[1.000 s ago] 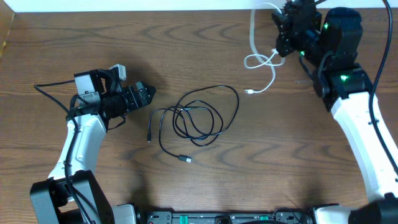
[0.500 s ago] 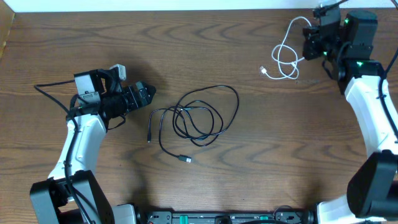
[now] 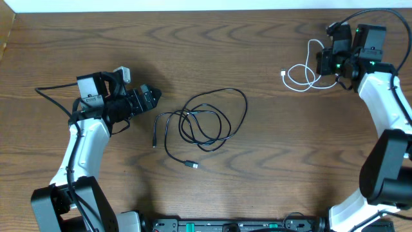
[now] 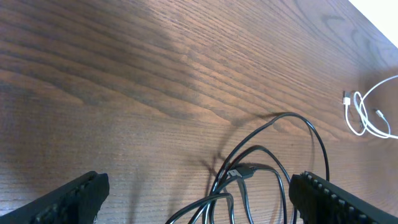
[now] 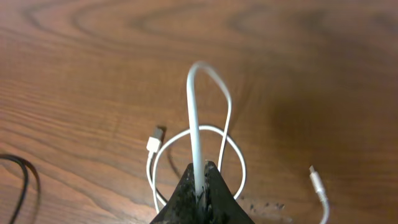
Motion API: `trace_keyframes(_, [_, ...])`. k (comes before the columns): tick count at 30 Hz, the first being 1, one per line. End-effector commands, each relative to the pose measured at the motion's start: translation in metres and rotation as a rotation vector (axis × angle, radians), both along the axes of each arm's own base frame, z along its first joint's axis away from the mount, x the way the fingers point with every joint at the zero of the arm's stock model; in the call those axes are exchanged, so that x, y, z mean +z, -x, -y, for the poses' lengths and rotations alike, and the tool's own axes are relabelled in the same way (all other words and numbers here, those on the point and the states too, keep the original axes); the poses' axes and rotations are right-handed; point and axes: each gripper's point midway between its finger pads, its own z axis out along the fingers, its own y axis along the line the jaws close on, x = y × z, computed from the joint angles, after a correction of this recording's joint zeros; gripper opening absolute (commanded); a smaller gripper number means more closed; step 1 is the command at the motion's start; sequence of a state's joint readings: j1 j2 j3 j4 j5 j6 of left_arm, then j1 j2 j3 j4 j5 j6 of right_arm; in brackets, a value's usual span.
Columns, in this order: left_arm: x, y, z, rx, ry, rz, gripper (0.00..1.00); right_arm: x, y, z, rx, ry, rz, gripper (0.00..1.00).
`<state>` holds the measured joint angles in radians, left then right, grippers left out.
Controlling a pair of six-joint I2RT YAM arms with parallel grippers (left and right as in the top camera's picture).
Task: Untangle cables
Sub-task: 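Lower the white cable at the top right and release it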
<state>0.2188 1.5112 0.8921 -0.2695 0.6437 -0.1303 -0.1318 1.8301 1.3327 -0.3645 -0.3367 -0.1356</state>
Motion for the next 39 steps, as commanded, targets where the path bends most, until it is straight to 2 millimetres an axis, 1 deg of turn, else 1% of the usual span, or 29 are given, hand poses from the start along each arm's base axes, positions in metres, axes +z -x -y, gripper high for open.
trace_keyframes(1, [-0.004, 0.0, -0.001, -0.001, -0.009, -0.009, 0.98, -0.021, 0.002, 0.005, -0.021, -0.001, -0.058, 0.01])
trace_keyframes(5, [-0.004, 0.0, -0.001, -0.001, -0.009, -0.009, 0.98, -0.042, 0.007, 0.005, -0.023, -0.006, -0.119, 0.01])
trace_keyframes(8, [-0.004, 0.001, -0.001, -0.001, -0.009, -0.009, 0.98, -0.052, 0.011, 0.006, -0.029, -0.001, -0.153, 0.01])
trace_keyframes(11, [-0.004, 0.001, -0.001, -0.001, -0.009, -0.009, 0.98, -0.061, 0.014, 0.016, -0.063, 0.043, -0.185, 0.01])
trace_keyframes(12, [-0.004, 0.001, -0.001, -0.001, -0.009, -0.009, 0.98, -0.063, 0.015, 0.021, -0.083, 0.07, -0.195, 0.01])
trace_keyframes(13, [-0.004, 0.001, -0.001, -0.001, -0.009, -0.009, 0.98, -0.069, 0.018, 0.037, -0.135, 0.144, -0.217, 0.01])
trace_keyframes(16, [-0.004, 0.001, -0.001, -0.001, -0.009, -0.009, 0.98, -0.073, 0.022, 0.066, -0.234, 0.283, -0.242, 0.01])
trace_keyframes(18, [-0.004, 0.001, -0.001, -0.001, -0.009, -0.009, 0.98, -0.074, 0.023, 0.08, -0.28, 0.347, -0.246, 0.01])
trace_keyframes(20, [-0.004, 0.001, -0.001, -0.001, -0.009, -0.009, 0.98, -0.077, 0.022, 0.089, -0.31, 0.385, -0.244, 0.01])
trace_keyframes(25, [-0.004, 0.001, -0.001, -0.001, -0.009, -0.009, 0.98, -0.09, 0.013, 0.101, -0.337, 0.385, -0.229, 0.01])
trace_keyframes(26, [-0.004, 0.001, -0.001, -0.001, -0.009, -0.009, 0.98, -0.094, 0.012, 0.104, -0.342, 0.386, -0.229, 0.05])
trace_keyframes(27, [-0.004, 0.001, -0.001, -0.001, -0.009, -0.009, 0.98, -0.094, 0.012, 0.107, -0.349, 0.387, -0.228, 0.23])
trace_keyframes(28, [-0.004, 0.001, -0.001, -0.001, -0.009, -0.009, 0.98, -0.097, 0.012, 0.111, -0.358, 0.39, -0.232, 0.52])
trace_keyframes(29, [-0.004, 0.0, -0.001, -0.001, -0.009, -0.009, 0.98, -0.098, 0.013, 0.115, -0.366, 0.389, -0.234, 0.76])
trace_keyframes(30, [-0.004, 0.0, -0.001, -0.001, -0.009, -0.009, 0.98, -0.1, 0.015, 0.118, -0.373, 0.388, -0.24, 0.9])
trace_keyframes(31, [-0.004, 0.001, -0.001, -0.001, -0.009, -0.009, 0.98, -0.101, 0.016, 0.122, -0.381, 0.386, -0.243, 0.99])
trace_keyframes(33, [-0.004, 0.0, -0.001, -0.001, -0.009, -0.009, 0.98, -0.099, 0.019, 0.131, -0.426, 0.37, -0.246, 0.99])
trace_keyframes(35, [-0.004, 0.0, -0.001, -0.001, -0.009, -0.009, 0.98, -0.09, 0.022, 0.136, -0.459, 0.357, -0.244, 0.99])
trace_keyframes(37, [-0.004, 0.0, -0.001, -0.001, -0.009, -0.009, 0.98, -0.073, 0.023, 0.138, -0.468, 0.363, -0.231, 0.99])
trace_keyframes(39, [-0.004, 0.001, -0.001, -0.001, -0.009, -0.009, 0.98, -0.047, 0.022, 0.138, -0.481, 0.378, -0.189, 0.99])
